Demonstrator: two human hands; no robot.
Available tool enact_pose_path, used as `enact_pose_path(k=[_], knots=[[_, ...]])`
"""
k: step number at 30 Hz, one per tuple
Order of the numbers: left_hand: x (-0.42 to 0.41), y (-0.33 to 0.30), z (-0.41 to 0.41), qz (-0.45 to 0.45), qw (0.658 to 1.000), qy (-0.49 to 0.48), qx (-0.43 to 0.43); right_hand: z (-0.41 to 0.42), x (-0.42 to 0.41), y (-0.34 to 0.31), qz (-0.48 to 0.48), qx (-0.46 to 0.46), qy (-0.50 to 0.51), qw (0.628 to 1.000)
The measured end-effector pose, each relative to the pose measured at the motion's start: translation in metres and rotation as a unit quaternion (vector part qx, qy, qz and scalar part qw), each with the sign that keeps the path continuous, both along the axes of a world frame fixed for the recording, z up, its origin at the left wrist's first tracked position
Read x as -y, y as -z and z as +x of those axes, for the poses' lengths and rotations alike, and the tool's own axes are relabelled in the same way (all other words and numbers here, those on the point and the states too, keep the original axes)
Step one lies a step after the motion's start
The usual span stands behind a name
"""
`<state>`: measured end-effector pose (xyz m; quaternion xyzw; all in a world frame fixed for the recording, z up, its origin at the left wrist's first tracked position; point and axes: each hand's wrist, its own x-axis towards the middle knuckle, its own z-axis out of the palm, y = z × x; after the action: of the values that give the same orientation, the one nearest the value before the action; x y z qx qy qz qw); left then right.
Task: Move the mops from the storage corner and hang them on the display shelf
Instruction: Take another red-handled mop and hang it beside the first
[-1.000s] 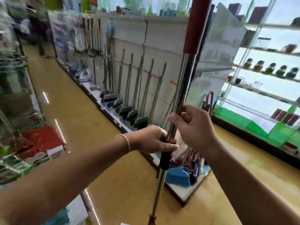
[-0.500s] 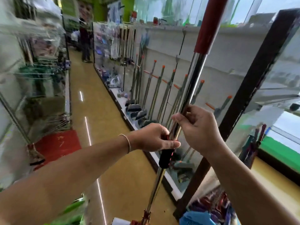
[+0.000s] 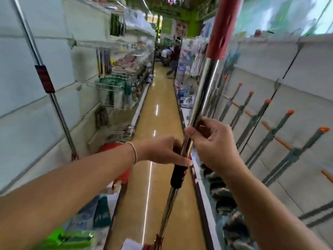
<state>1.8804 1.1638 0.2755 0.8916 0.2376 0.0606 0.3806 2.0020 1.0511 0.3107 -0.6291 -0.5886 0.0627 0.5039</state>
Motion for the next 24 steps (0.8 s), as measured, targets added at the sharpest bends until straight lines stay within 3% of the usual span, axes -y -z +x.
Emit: enact_pose_path(k=[10,18,24], knots=[[-0.084,-0.009,-0.013,0.013,0.99,-0.142,0.001,0.014,-0.128,0.0,0.038,-0.057,-0.21,0.975],[-0.164,-0.024,-0.034,0.024,0.975,-0.221,-0.026,0.0,-0.231,-0.006,0.036,-0.123,-0.3,0.945],[-0.203,-0.024,-0.072,0.013,0.957,-0.29,0.023,-0.027,-0.297,-0.018,0.047,-0.125,-0.382,0.915]])
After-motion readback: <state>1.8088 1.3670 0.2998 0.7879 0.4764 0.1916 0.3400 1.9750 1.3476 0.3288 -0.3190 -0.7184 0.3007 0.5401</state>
